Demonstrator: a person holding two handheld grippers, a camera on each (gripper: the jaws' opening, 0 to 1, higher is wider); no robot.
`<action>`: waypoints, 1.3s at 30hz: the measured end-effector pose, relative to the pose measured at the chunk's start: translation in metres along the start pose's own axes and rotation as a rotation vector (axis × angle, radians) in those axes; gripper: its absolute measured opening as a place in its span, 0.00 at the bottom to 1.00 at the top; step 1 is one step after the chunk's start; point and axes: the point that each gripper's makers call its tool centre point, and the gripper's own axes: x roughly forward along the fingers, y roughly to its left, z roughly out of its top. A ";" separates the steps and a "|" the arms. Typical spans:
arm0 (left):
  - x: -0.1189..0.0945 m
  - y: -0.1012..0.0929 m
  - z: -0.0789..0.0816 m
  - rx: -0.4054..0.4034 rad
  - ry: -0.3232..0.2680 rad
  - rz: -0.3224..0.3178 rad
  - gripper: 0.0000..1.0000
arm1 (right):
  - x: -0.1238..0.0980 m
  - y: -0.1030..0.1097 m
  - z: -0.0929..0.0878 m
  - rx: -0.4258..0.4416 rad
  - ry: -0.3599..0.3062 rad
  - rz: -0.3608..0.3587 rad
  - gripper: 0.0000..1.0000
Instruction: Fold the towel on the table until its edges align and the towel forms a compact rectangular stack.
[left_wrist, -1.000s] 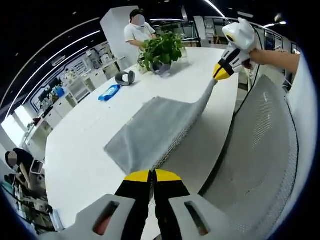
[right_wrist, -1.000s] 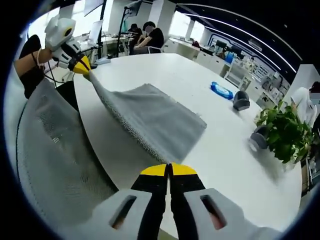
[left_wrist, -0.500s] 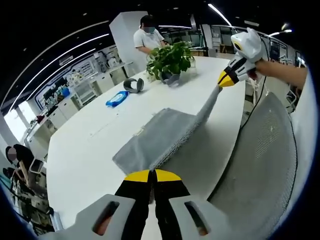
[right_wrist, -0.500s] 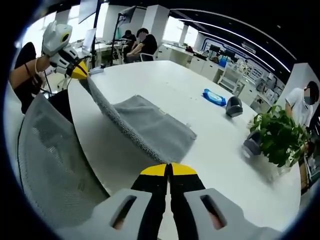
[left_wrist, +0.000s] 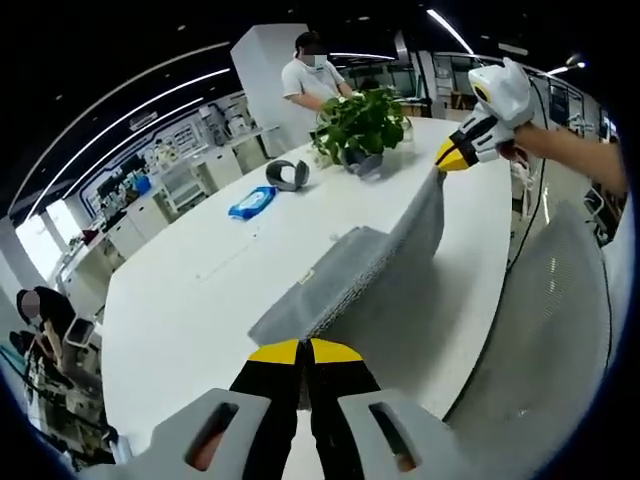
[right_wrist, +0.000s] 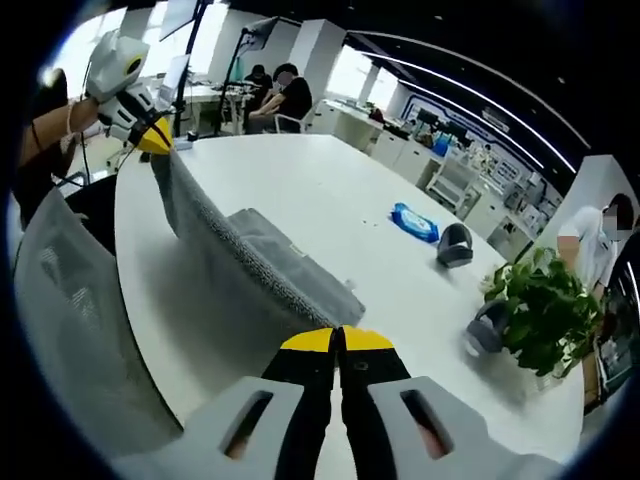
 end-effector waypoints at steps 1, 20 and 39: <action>0.003 0.003 0.003 0.001 -0.003 0.004 0.02 | 0.003 -0.004 0.002 -0.002 -0.003 -0.007 0.00; 0.053 0.042 0.011 0.008 0.008 0.029 0.02 | 0.057 -0.034 0.009 -0.029 0.007 -0.043 0.00; 0.140 0.063 -0.028 -0.023 0.081 0.050 0.02 | 0.143 -0.038 -0.026 -0.059 0.123 -0.065 0.00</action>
